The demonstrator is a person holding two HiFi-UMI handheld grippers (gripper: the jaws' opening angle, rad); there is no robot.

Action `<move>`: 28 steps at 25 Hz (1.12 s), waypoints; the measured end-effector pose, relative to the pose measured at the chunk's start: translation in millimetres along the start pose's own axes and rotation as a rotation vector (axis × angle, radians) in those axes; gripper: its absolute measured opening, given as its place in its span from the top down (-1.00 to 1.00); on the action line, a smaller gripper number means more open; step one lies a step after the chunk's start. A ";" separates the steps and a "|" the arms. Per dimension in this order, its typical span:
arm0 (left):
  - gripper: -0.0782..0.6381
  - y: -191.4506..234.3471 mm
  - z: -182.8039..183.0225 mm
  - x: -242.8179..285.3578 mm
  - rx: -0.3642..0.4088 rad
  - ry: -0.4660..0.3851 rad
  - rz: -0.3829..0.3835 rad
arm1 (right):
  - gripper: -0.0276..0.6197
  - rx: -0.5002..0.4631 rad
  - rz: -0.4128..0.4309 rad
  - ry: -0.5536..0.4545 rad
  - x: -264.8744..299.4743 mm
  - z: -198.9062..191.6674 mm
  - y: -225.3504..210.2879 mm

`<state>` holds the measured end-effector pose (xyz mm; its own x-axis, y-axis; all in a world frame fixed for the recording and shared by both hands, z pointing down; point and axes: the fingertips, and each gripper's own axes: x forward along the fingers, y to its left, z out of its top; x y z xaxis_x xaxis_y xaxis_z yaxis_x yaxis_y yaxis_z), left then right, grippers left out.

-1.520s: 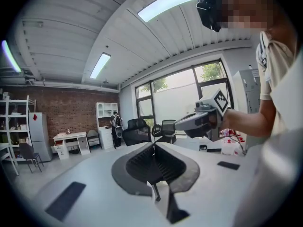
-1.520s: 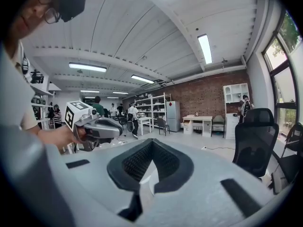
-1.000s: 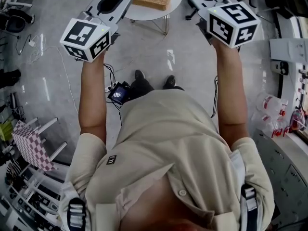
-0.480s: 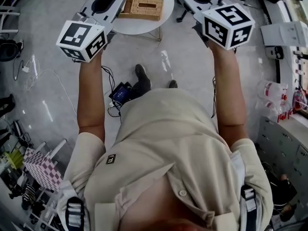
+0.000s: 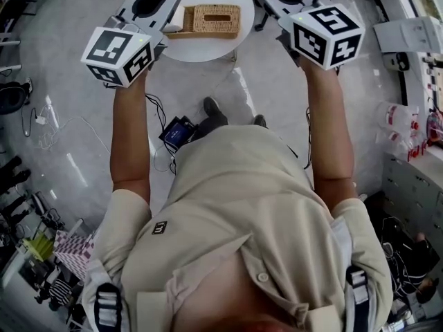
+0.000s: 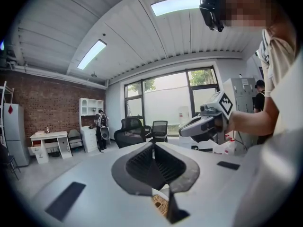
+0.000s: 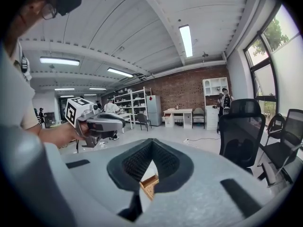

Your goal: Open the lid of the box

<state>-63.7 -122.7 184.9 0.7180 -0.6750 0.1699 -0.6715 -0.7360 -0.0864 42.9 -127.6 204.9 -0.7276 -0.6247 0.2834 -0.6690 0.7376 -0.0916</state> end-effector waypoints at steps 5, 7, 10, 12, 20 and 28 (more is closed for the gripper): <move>0.74 22.4 -3.6 5.8 -0.006 -0.006 -0.026 | 0.94 0.004 -0.027 0.011 20.0 3.1 -6.8; 0.74 30.1 -4.4 4.1 -0.006 -0.011 -0.034 | 0.94 0.001 -0.037 0.013 26.4 5.9 -6.1; 0.74 43.8 -4.2 0.1 -0.010 -0.018 -0.044 | 0.94 -0.003 -0.053 0.012 36.4 11.8 -3.3; 0.74 47.6 -4.5 0.8 -0.016 -0.021 -0.059 | 0.94 -0.002 -0.066 0.014 39.4 13.3 -4.6; 0.74 44.4 -15.6 11.8 -0.038 -0.006 -0.087 | 0.94 0.010 -0.073 0.029 40.1 5.3 -21.0; 0.74 81.3 -44.7 46.0 -0.074 0.021 -0.027 | 0.94 0.005 0.012 0.052 86.7 -5.4 -63.7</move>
<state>-93.4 -211.3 229.5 0.7326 -0.6532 0.1914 -0.6642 -0.7475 -0.0087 23.1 -227.4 240.4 -0.7267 -0.6016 0.3315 -0.6612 0.7434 -0.1004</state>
